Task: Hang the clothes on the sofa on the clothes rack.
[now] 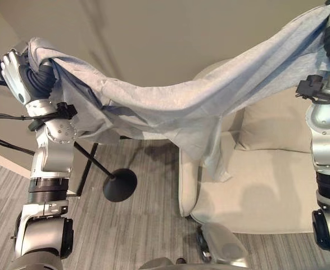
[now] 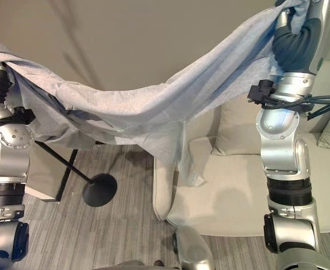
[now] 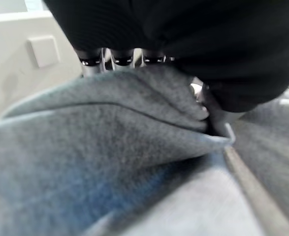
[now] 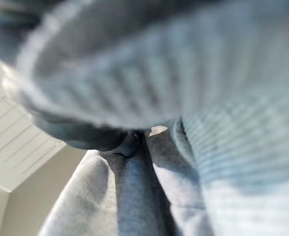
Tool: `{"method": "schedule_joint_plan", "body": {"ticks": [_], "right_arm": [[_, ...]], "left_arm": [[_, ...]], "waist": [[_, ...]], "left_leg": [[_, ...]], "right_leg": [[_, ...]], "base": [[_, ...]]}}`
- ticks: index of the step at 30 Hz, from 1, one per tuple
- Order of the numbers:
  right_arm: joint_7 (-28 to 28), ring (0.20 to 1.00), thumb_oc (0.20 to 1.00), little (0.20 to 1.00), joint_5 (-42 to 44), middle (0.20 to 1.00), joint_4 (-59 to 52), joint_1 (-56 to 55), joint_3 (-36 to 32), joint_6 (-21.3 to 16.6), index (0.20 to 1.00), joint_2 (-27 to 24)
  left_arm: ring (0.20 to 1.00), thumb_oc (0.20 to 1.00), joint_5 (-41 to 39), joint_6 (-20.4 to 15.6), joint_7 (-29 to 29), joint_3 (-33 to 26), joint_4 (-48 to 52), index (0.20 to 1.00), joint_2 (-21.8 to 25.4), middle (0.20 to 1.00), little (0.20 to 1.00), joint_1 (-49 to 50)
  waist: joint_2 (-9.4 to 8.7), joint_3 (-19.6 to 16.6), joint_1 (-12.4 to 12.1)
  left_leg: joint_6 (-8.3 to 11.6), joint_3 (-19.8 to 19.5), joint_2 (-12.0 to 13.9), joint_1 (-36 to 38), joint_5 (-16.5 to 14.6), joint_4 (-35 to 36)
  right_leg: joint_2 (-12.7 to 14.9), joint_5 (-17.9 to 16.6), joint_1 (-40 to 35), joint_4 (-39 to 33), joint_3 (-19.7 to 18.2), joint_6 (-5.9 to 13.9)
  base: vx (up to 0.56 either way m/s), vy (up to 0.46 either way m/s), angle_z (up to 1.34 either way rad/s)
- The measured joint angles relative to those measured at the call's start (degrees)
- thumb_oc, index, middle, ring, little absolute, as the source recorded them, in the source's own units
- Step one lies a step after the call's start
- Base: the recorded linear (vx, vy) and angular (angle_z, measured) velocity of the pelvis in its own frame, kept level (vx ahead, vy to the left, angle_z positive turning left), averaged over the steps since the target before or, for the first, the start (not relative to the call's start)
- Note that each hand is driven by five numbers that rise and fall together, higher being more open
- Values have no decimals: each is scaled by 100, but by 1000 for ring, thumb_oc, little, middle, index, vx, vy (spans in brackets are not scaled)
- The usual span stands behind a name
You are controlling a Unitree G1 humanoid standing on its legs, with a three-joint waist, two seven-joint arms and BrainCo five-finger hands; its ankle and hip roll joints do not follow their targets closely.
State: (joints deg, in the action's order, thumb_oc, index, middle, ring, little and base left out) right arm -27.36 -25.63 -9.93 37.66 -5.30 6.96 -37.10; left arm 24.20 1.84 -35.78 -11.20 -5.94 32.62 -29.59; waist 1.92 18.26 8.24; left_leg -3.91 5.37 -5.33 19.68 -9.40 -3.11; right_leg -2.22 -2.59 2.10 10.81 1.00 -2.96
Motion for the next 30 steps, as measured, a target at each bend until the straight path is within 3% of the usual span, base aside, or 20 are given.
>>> {"method": "schedule_joint_plan", "body": {"ticks": [1,2,3,4,7,9,10,14,15,18,19,20,21,22,24,27,28,29,30], "right_arm": [[-44,200,200,200,-23,200,63,-17,-50,55,200,140],[-50,200,200,200,-30,200,-10,-21,-58,83,200,389],[-47,200,200,200,-30,200,-9,-27,-93,87,200,400],[-38,200,200,200,-36,200,-40,-105,-164,85,200,400],[29,200,200,200,-101,200,-424,-374,-492,64,200,333],[60,200,200,200,-143,200,-646,-505,-533,-9,200,260],[89,200,200,200,-143,200,-762,-551,-586,-91,200,239],[90,200,200,200,-143,200,-763,-552,-588,-94,200,238],[169,200,200,200,-119,200,-887,-693,-670,-295,200,78],[197,200,200,200,-62,200,-806,-712,-550,-293,200,131],[211,200,200,200,-40,200,-763,-763,-503,-289,200,131],[213,200,200,200,-17,200,-642,-785,-406,-282,200,155],[222,200,200,200,-17,200,-578,-830,-408,-276,200,192],[242,200,200,200,-15,200,-524,-855,-410,-267,200,246],[361,200,200,200,-16,200,-401,-869,-409,-269,200,595],[453,200,200,200,-16,200,-163,-920,-426,-252,200,751],[462,200,200,200,-20,200,-158,-916,-454,-268,200,696],[451,200,200,200,-17,200,-130,-933,-464,-260,200,751],[451,200,200,200,-16,200,-40,-942,-398,-260,200,779]], "left_arm": [[200,200,-3,5,11,-57,263,200,-318,200,200,123],[200,200,131,-39,220,4,1127,200,-393,200,200,710],[200,200,214,-78,249,8,1279,200,-344,200,200,818],[200,200,257,-132,264,3,1317,200,-250,200,200,908],[200,200,385,-137,202,-517,1411,200,-115,200,200,1079],[200,200,400,-108,150,-874,1390,200,158,200,200,1231],[200,200,418,-81,46,-1075,1392,200,541,200,200,1355],[200,200,419,-81,43,-1078,1392,200,549,200,200,1358],[200,200,894,-15,-344,-1466,1409,200,1670,200,200,1661],[200,200,1092,32,-441,-1600,1432,200,1590,200,200,1923],[200,200,1091,66,-440,-1613,1412,200,1421,200,200,1955],[200,200,1091,71,-441,-1612,1389,200,1110,200,200,1965],[200,200,1084,71,-433,-1588,1374,200,923,200,200,1931],[200,200,1076,68,-422,-1588,1386,200,743,200,200,1925],[200,200,1055,57,-316,-1582,1398,200,169,200,200,1975],[200,200,941,-14,-194,-1583,1405,200,45,200,200,1990],[200,200,890,-72,-151,-1583,1411,200,-19,200,200,1963],[200,200,832,-95,-121,-1578,1413,200,-144,200,200,1896],[200,200,817,-93,-90,-1562,1412,200,-266,200,200,1834]], "waist": [[-35,14,-43],[-131,21,-65],[-82,34,-91],[-75,32,-135],[-68,28,-282],[-66,24,-279],[-68,22,-294],[-68,22,-295],[136,-189,-514],[146,-260,-550],[115,-259,-552],[-4,-258,-522],[-128,-264,-470],[-221,-268,-460],[-378,-247,-654],[-264,-221,-695],[-70,-169,-675],[-34,-132,-661],[-57,-129,-668]], "left_leg": [[222,-5,2,-203,-78,-324],[260,175,191,-301,-27,423],[302,245,336,-333,357,595],[229,277,360,-245,422,622],[212,249,382,-244,434,629],[211,261,394,-237,440,631],[213,259,402,-238,443,623],[213,259,402,-239,443,623],[236,154,412,-302,443,594],[341,138,433,-398,398,437],[469,160,456,-503,312,289],[725,649,649,-711,123,-146],[776,1039,905,-921,114,-475],[826,1244,1146,-1079,147,-639],[1006,1220,1760,-1207,335,-335],[1015,1082,2127,-908,737,412],[1015,1089,2219,-777,919,565],[1095,1112,2154,-789,1180,562],[1083,1154,2045,-782,1214,502]], "right_leg": [[76,-243,-320,-597,4,31],[101,-634,-781,-1506,41,36],[45,-654,-843,-1588,84,48],[14,-647,-892,-1588,83,48],[-11,-634,-897,-1589,90,60],[-21,-633,-890,-1589,82,62],[-23,-632,-892,-1589,89,63],[-23,-631,-892,-1589,89,63],[5,-486,-916,-1592,272,116],[38,-442,-938,-1591,370,107],[81,-424,-982,-1589,485,80],[200,-362,-1020,-1590,697,-109],[264,-325,-1029,-1591,858,-110],[310,-264,-1025,-1592,966,-44],[360,-284,-973,-1601,981,2],[388,-321,-965,-1619,977,152],[401,-368,-949,-1621,939,279],[491,-360,-953,-1622,927,335],[635,-322,-960,-1626,900,382]], "base": [[19,-126,6],[-5,-128,21],[-26,-118,17],[-37,-48,13],[-77,-60,3],[-102,-70,-2],[-164,-89,0],[-116,-78,6],[-87,-73,31],[-48,-46,31],[-74,-24,63],[-56,-4,91],[-26,2,92],[29,6,67],[48,42,22],[47,69,3],[85,191,-5],[69,195,-16],[71,232,-4]]}}
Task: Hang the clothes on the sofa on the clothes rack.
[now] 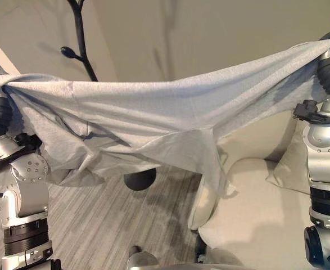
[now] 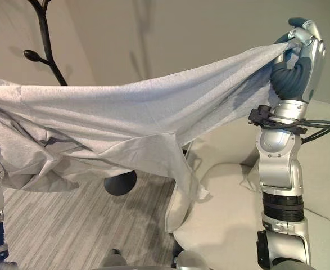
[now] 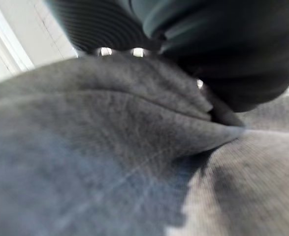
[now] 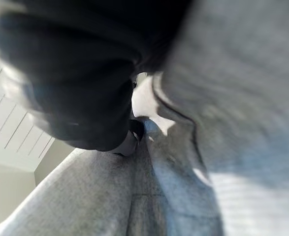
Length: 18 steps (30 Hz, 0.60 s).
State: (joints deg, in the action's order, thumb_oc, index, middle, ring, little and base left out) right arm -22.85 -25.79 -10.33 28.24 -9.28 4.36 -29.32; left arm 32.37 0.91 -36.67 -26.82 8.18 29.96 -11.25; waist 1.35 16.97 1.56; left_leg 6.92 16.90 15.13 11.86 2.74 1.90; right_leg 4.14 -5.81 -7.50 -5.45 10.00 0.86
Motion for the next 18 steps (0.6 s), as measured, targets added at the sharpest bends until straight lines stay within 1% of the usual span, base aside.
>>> {"method": "schedule_joint_plan", "body": {"ticks": [1,2,3,4,5,6,7,8,10,11,13,15,16,17,18], "right_arm": [[3,200,200,200,2,200,85,-60,47,4,200,-2],[5,200,200,200,1,200,72,-86,97,-24,200,-4],[5,200,200,200,2,200,74,-90,110,-34,200,-5],[2,200,200,200,2,200,73,-94,164,-38,200,-5],[0,200,200,200,1,200,73,-117,187,-44,200,1],[-6,200,200,200,1,200,75,-177,199,-42,200,-13],[-5,200,200,200,0,200,75,-194,199,-42,200,-12],[-4,200,200,200,0,200,80,-196,187,-40,200,-13],[-4,200,200,200,-4,200,80,-215,175,-15,200,-15],[-9,200,200,200,-4,200,76,-225,136,-9,200,-29],[-13,200,200,200,-6,200,54,-224,84,-11,200,-48],[-13,200,200,200,-6,200,54,-224,67,-11,200,-52],[-45,200,200,200,-9,200,39,-196,130,42,200,-148],[-29,200,200,200,-10,200,30,36,673,143,200,-829],[-53,200,200,200,-14,200,76,295,905,94,200,-1101]], "left_arm": [[200,200,-55,11,79,187,-4,200,-91,200,200,-265],[200,200,-96,-25,127,306,44,200,-53,200,200,-386],[200,200,-98,-43,158,384,45,200,-34,200,200,-536],[200,200,-129,-51,166,444,64,200,-1,200,200,-577],[200,200,-145,-59,195,487,48,200,47,200,200,-620],[200,200,-184,-51,192,678,-91,200,149,200,200,-714],[200,200,-197,-68,208,773,-155,200,219,200,200,-732],[200,200,-196,-76,211,866,-301,200,388,200,200,-752],[200,200,-192,-42,209,863,-465,200,567,200,200,-752],[200,200,-192,-8,196,840,-483,200,585,200,200,-742],[200,200,-192,-1,170,837,-470,200,583,200,200,-745],[200,200,-192,1,169,836,-470,200,583,200,200,-744],[200,200,-184,5,26,920,-681,200,764,200,200,-801],[200,200,-164,44,-51,1491,-1708,200,1989,200,200,-1079],[200,200,-85,12,-80,1924,-2560,200,2783,200,200,-1397]], "waist": [[-93,-8,-6],[-128,-26,-8],[-180,-39,-13],[-221,-63,-6],[-294,-95,-3],[-326,-117,1],[-318,-132,3],[-302,-126,22],[-266,-135,112],[-192,-168,169],[-138,-181,209],[-96,-190,213],[-78,-189,212],[-91,-144,141],[-88,-211,169]], "left_leg": [[-11,7,-206,-96,-113,-148],[-50,4,-331,-113,-159,-113],[-126,0,-396,-163,-165,-137],[-166,-19,-464,-170,-178,-133],[-178,-51,-527,-191,-208,-190],[-221,-150,-563,-267,-302,-290],[-224,-202,-573,-290,-302,-329],[-203,-237,-567,-344,-316,-350],[-144,-310,-561,-394,-367,-403],[-143,-302,-546,-362,-358,-371],[-143,-284,-529,-235,-357,-269],[-140,-274,-503,-163,-354,-204],[-174,-276,-590,-166,-445,-307],[-426,-337,-674,-425,-902,-911],[-462,-308,-754,-515,-1003,-918]], "right_leg": [[240,38,-19,2,19,48],[325,94,5,11,26,39],[413,133,8,26,27,48],[470,105,7,46,34,9],[542,23,-3,44,8,17],[595,-115,-35,64,78,146],[592,-166,-29,57,43,215],[596,-194,-11,39,-12,269],[610,-193,-28,42,-88,274],[578,-208,-38,38,-138,255],[550,-208,-99,37,-151,253],[515,-204,-126,37,-155,252],[460,-241,-112,119,-172,384],[544,-185,-9,318,-252,460],[617,-152,97,348,-345,435]], "base": [[30,128,4],[34,160,20],[38,260,18],[48,264,18],[45,303,30],[55,238,30],[140,521,30],[130,403,16],[66,146,15],[16,1,10],[39,142,0],[269,830,-6],[261,749,-33],[135,408,-52],[128,274,-70]]}}
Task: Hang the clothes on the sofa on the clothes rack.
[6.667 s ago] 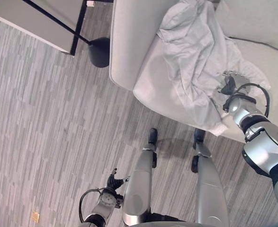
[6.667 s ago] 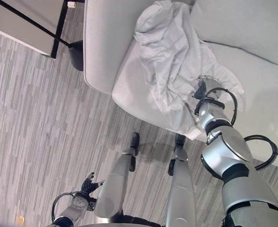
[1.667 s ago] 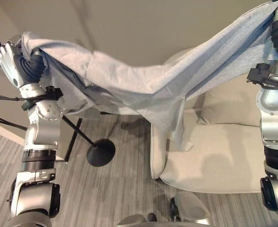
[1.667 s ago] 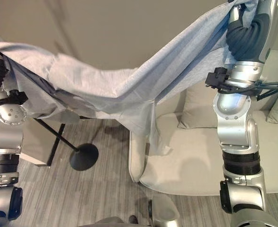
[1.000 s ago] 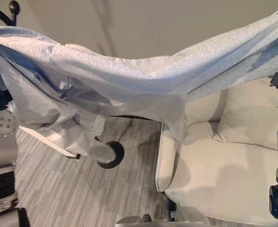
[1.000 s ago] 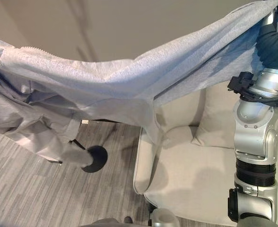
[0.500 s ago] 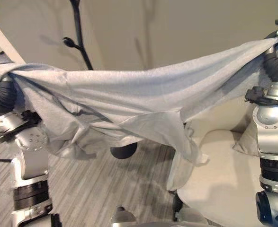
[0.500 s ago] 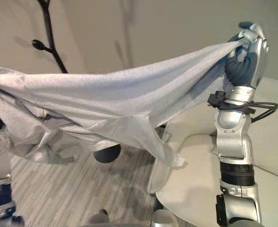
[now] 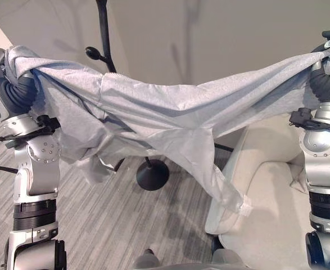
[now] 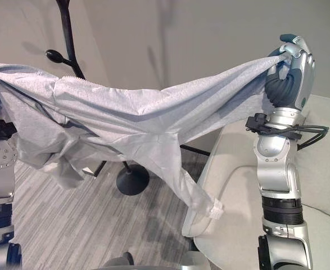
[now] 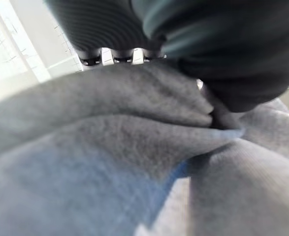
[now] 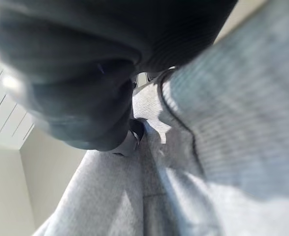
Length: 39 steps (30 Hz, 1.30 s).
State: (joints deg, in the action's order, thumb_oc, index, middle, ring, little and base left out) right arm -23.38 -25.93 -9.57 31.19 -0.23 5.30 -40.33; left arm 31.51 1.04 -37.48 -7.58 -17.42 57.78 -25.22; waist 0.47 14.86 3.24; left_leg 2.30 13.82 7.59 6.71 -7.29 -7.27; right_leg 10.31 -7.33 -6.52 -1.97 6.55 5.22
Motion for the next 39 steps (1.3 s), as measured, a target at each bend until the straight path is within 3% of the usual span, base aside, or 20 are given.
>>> {"method": "schedule_joint_plan", "body": {"ticks": [2,5,12,13,14,15,17,19,20,22,23,24,25,26,28,29,30,32,34,39], "right_arm": [[-151,200,200,200,4,200,211,541,92,-126,200,-234],[-269,200,200,200,2,200,343,599,38,-132,200,-337],[-280,200,200,200,25,200,962,1390,948,-110,200,-746],[-342,200,200,200,150,200,1369,2099,1541,-58,200,-816],[-350,200,200,200,219,200,1622,2557,1952,-57,200,-839],[-362,200,200,200,319,200,2026,3306,2512,-73,200,-822],[-368,200,200,200,455,200,2146,3906,2965,-114,200,-1083],[-381,200,200,200,464,200,2114,4179,3288,-128,200,-1500],[-399,200,200,200,494,200,2127,4286,3557,-109,200,-1698],[-395,200,200,200,588,200,2212,4511,3811,-141,200,-1724],[-435,200,200,200,598,200,2300,4666,4017,-202,200,-1754],[-469,200,200,200,595,200,2337,4718,4134,-280,200,-1809],[-461,200,200,200,634,200,2546,4739,4133,-325,200,-1837],[-502,200,200,200,634,200,2695,4686,4179,-339,200,-2013],[-515,200,200,200,738,200,3113,4665,4030,-152,200,-2320],[-586,200,200,200,794,200,3173,4670,3948,-54,200,-2329],[-635,200,200,200,854,200,3289,4705,3930,14,200,-2354],[-637,200,200,200,973,200,3605,4774,4208,44,200,-2344],[-629,200,200,200,1223,200,3953,5119,4798,16,200,-2448],[-642,200,200,200,1361,200,3680,5175,4756,25,200,-2753]], "left_arm": [[200,200,-87,232,-191,638,-1108,200,662,200,200,-882],[200,200,-130,262,-325,774,-983,200,662,200,200,-883],[200,200,-416,254,-293,1933,-1797,200,759,200,200,-991],[200,200,-585,246,-243,2551,-2252,200,813,200,200,-1387],[200,200,-638,225,-201,2928,-2560,200,849,200,200,-1625],[200,200,-776,223,-106,3641,-2796,200,944,200,200,-2130],[200,200,-792,106,-60,4133,-2726,200,997,200,200,-2630],[200,200,-788,-9,46,4843,-3020,200,1002,200,200,-3205],[200,200,-793,-10,177,5217,-3062,200,1071,200,200,-3497],[200,200,-788,-98,232,5715,-3124,200,1299,200,200,-3948],[200,200,-831,-82,214,5812,-3339,200,1210,200,200,-4201],[200,200,-934,-40,279,6017,-3721,200,1089,200,200,-4598],[200,200,-1023,-66,390,6159,-3868,200,1060,200,200,-4968],[200,200,-1067,-16,398,6112,-3891,200,890,200,200,-5084],[200,200,-1297,3,407,5803,-3824,200,555,200,200,-5160],[200,200,-1357,13,466,5827,-3891,200,471,200,200,-5142],[200,200,-1455,4,521,5722,-4020,200,368,200,200,-5151],[200,200,-1555,29,633,5718,-4429,200,103,200,200,-5248],[200,200,-1689,13,837,6168,-4902,200,26,200,200,-5409],[200,200,-1685,-13,1212,6478,-5175,200,27,200,200,-5382]], "waist": [[-84,-190,125],[-150,-360,191],[85,-335,460],[132,-292,526],[224,-254,497],[316,-153,542],[407,-19,541],[485,243,523],[481,283,578],[344,292,607],[347,332,576],[298,411,650],[48,419,888],[-5,407,905],[-264,336,944],[-152,315,913],[-1,315,893],[86,269,924],[119,253,990],[111,243,1062]], "left_leg": [[57,-3,-249,242,117,315],[6,78,-376,432,137,361],[-224,418,-382,928,350,875],[-283,451,-475,952,319,820],[-308,519,-389,951,338,815],[-321,597,-414,987,335,822],[-447,578,-514,936,331,819],[-529,563,-579,1163,363,924],[-496,534,-594,1292,337,1033],[-474,529,-653,1307,298,1052],[-663,414,-660,1336,281,1083],[-709,252,-552,1275,293,995],[-671,25,-597,1127,293,910],[-636,-185,-628,1135,300,916],[-350,-591,-862,1162,275,921],[-272,-691,-826,1125,280,917],[-242,-711,-705,1135,283,952],[-238,-726,-637,1163,290,1014],[-129,-778,-496,1180,315,1138],[-98,-867,-454,1225,334,1229]], "right_leg": [[159,92,-66,-66,-82,-190],[232,222,-186,-79,-7,-511],[188,-859,-78,63,-126,-501],[118,-1193,46,175,-111,-388],[167,-1252,104,223,-65,-514],[163,-1604,170,219,5,-526],[204,-1748,325,431,18,-632],[233,-1407,317,811,-83,-585],[111,-742,290,932,-137,-309],[-55,-476,263,989,-51,-239],[-332,49,408,1247,-136,-45],[-737,415,415,1313,-455,-160],[-919,358,497,1066,-409,-309],[-1025,388,438,804,-598,-348],[-882,275,242,508,-564,-393],[-905,330,243,484,-521,-308],[-991,261,170,366,-410,-409],[-1086,173,56,220,-291,-522],[-1182,204,38,141,-209,-575],[-1200,223,-122,-96,-95,-648]], "base": [[140,233,-32],[131,214,-10],[93,252,-19],[113,333,-30],[22,309,-40],[-28,266,-25],[15,245,-8],[82,164,6],[143,212,11],[119,183,-9],[142,167,-3],[125,134,52],[147,122,91],[46,-2,117],[104,-28,95],[169,-15,53],[107,8,29],[126,-20,22],[149,-44,14],[153,-68,13]]}}
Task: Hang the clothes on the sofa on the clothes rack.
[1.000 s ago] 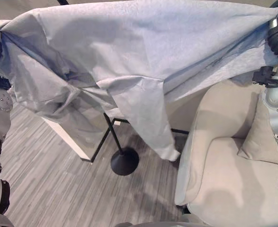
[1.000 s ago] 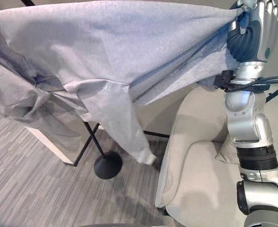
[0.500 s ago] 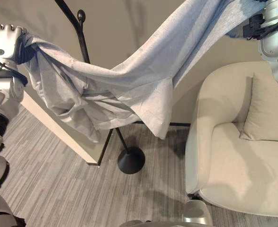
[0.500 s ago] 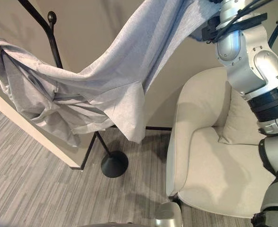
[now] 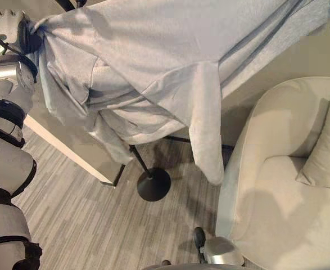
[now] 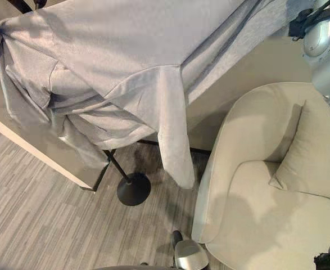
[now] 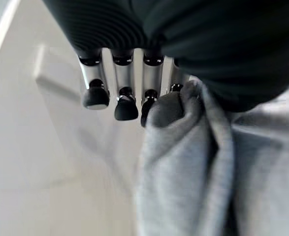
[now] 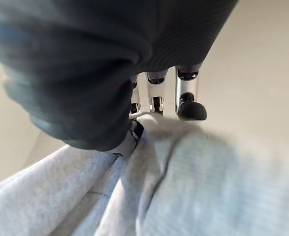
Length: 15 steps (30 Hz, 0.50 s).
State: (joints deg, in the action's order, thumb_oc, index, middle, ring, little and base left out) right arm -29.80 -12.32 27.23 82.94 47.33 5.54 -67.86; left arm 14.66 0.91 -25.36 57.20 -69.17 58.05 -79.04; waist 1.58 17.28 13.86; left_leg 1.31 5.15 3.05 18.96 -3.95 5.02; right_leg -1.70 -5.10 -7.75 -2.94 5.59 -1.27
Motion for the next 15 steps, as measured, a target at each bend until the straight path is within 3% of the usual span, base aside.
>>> {"method": "schedule_joint_plan", "body": {"ticks": [3,4,5,6,7,8,10,11,12,13,15], "right_arm": [[-2,200,200,200,-3,200,-185,0,-44,-4,200,-111],[1,200,200,200,-10,200,-279,0,-47,14,200,-124],[4,200,200,200,-12,200,-353,-1,-49,30,200,-122],[2,200,200,200,-30,200,-284,27,-66,19,200,-15],[-27,200,200,200,-64,200,-231,62,-102,17,200,138],[-64,200,200,200,-68,200,-206,69,-125,14,200,250],[-83,200,200,200,-124,200,-108,-14,-322,-5,200,465],[-102,200,200,200,-140,200,-216,-106,-586,15,200,662],[-49,200,200,200,-119,200,-234,-94,-703,41,200,755],[17,200,200,200,-103,200,-348,-23,-470,96,200,811],[6,200,200,200,-106,200,-560,166,-459,83,200,693]], "left_arm": [[200,200,6,10,77,-92,-70,200,10,200,200,-5],[200,200,21,17,93,-166,-73,200,5,200,200,12],[200,200,27,29,84,-358,-82,200,-58,200,200,35],[200,200,27,62,91,-309,-119,200,-91,200,200,44],[200,200,30,86,99,-306,-114,200,-62,200,200,106],[200,200,30,105,100,-282,-77,200,36,200,200,139],[200,200,37,153,108,-111,62,200,316,200,200,339],[200,200,55,179,102,164,357,200,747,200,200,725],[200,200,59,184,125,116,545,200,1017,200,200,675],[200,200,63,232,95,124,504,200,1035,200,200,315],[200,200,115,229,38,125,581,200,1033,200,200,258]], "waist": [[-143,-86,-23],[-284,-106,-97],[-496,-81,-281],[-733,-96,-483],[-904,-99,-647],[-1007,-96,-728],[-1005,-88,-882],[-775,-70,-1287],[-600,-22,-1650],[-444,-102,-1578],[-273,-169,-1543]], "left_leg": [[49,-28,-48,-151,23,-250],[182,-142,-127,-348,-37,-713],[426,-168,-155,-923,-192,-1951],[431,-137,-219,-1545,-97,-3173],[317,-162,-183,-1962,-98,-3898],[242,-157,-139,-2090,-178,-3691],[264,-292,-35,-2140,-154,-2411],[468,-600,-142,-2063,248,-697],[284,-628,-75,-2023,480,6],[213,-398,26,-1769,550,-145],[156,-118,-81,-1787,852,-227]], "right_leg": [[92,47,-51,-82,121,-75],[117,263,-38,19,187,-199],[273,587,179,513,241,-335],[411,699,181,635,112,-305],[407,688,59,576,51,-315],[378,651,-66,464,33,-328],[200,547,-256,211,-101,-326],[93,458,-309,42,-454,-232],[17,231,-343,-165,-831,-246],[17,403,-572,-211,-834,-178],[179,670,-581,-53,-853,-52]], "base": [[194,-217,18],[224,-262,1],[129,-99,-24],[69,-33,-47],[172,9,-35],[151,15,-18],[241,16,-39],[306,163,-158],[280,285,-145],[222,264,-91],[124,152,-7]]}}
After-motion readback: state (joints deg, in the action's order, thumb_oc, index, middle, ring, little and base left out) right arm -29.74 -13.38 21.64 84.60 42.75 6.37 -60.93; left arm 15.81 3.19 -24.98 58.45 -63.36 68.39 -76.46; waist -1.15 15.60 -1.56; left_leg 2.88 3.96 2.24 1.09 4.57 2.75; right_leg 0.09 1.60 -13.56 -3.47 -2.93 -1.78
